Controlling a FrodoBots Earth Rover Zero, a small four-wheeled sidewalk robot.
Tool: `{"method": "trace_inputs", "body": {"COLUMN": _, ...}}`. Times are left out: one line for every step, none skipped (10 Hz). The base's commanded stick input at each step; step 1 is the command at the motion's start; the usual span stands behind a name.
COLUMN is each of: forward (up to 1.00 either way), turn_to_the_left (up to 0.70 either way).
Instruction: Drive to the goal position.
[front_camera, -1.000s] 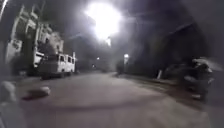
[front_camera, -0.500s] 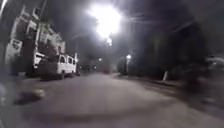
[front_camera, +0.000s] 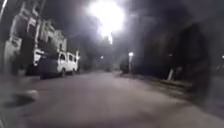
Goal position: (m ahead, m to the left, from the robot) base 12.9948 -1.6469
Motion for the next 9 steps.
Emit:
{"method": "trace_inputs", "body": {"forward": 0.7, "turn_to_the_left": 0.0}}
{"method": "trace_inputs", "body": {"forward": 0.7, "turn_to_the_left": -0.02}}
{"method": "trace_inputs", "body": {"forward": 0.7, "turn_to_the_left": -0.13}}
{"method": "trace_inputs", "body": {"forward": 0.7, "turn_to_the_left": -0.27}}
{"method": "trace_inputs", "body": {"forward": 0.7, "turn_to_the_left": -0.35}}
{"method": "trace_inputs", "body": {"forward": 0.7, "turn_to_the_left": -0.35}}
{"method": "trace_inputs", "body": {"forward": 0.7, "turn_to_the_left": -0.35}}
{"method": "trace_inputs", "body": {"forward": 0.7, "turn_to_the_left": -0.25}}
{"method": "trace_inputs", "body": {"forward": 0.7, "turn_to_the_left": -0.08}}
